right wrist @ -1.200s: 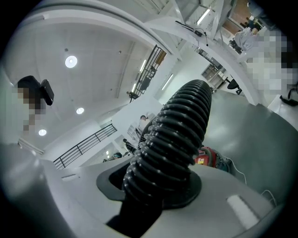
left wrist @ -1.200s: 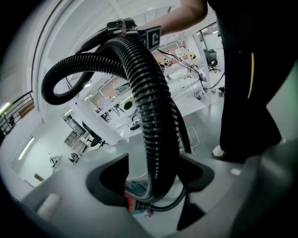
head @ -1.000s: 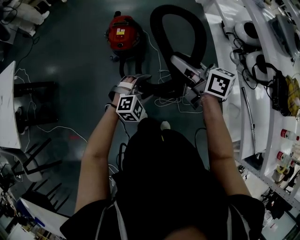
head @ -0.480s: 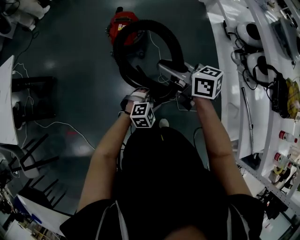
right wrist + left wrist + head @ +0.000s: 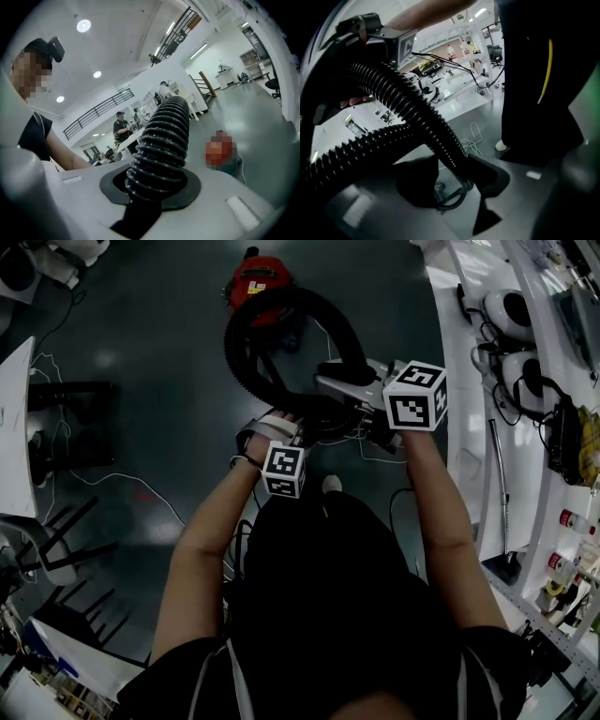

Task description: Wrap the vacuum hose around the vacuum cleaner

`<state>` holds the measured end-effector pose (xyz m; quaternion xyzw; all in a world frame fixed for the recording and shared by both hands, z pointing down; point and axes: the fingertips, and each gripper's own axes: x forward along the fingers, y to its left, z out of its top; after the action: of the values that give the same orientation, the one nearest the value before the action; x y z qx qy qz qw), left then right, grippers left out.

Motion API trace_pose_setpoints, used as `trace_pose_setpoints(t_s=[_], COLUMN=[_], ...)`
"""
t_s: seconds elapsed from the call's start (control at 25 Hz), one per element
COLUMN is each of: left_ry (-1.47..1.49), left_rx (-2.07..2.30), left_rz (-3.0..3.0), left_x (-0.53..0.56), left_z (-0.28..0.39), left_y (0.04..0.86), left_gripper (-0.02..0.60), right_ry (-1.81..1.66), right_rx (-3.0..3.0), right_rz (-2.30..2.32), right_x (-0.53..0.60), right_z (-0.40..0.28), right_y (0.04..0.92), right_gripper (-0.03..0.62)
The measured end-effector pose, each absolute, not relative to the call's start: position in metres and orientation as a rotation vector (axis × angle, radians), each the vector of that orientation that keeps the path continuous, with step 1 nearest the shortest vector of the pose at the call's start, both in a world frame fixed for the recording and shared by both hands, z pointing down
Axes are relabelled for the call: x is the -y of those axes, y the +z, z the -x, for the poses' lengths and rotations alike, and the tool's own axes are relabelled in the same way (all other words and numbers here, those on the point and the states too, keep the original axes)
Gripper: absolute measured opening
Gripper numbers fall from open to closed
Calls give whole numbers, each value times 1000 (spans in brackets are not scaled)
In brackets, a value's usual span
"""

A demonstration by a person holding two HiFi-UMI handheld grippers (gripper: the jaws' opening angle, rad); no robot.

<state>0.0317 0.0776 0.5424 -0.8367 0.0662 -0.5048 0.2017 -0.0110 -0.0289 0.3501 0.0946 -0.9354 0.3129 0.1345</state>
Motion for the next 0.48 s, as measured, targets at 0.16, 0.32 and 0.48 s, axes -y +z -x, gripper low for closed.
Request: trace_pose_setpoints(t_s=[0.16, 0.32, 0.48], left_ry=[-1460, -1413, -1253], left_rx=[-68, 7, -151], left_rz=[2263, 2149, 2175], left_x=[-77, -74, -45], left_z=[-13, -3, -9], left_y=[537, 522, 480], left_gripper=[198, 186, 6], right_ry=[870, 765, 614], right_rx=[2692, 2628, 2555], right_rz=[-191, -104, -80], right_x=[26, 17, 5], right_z=[23, 40, 56], right_y=[352, 362, 390], right_gripper=[131, 175, 201])
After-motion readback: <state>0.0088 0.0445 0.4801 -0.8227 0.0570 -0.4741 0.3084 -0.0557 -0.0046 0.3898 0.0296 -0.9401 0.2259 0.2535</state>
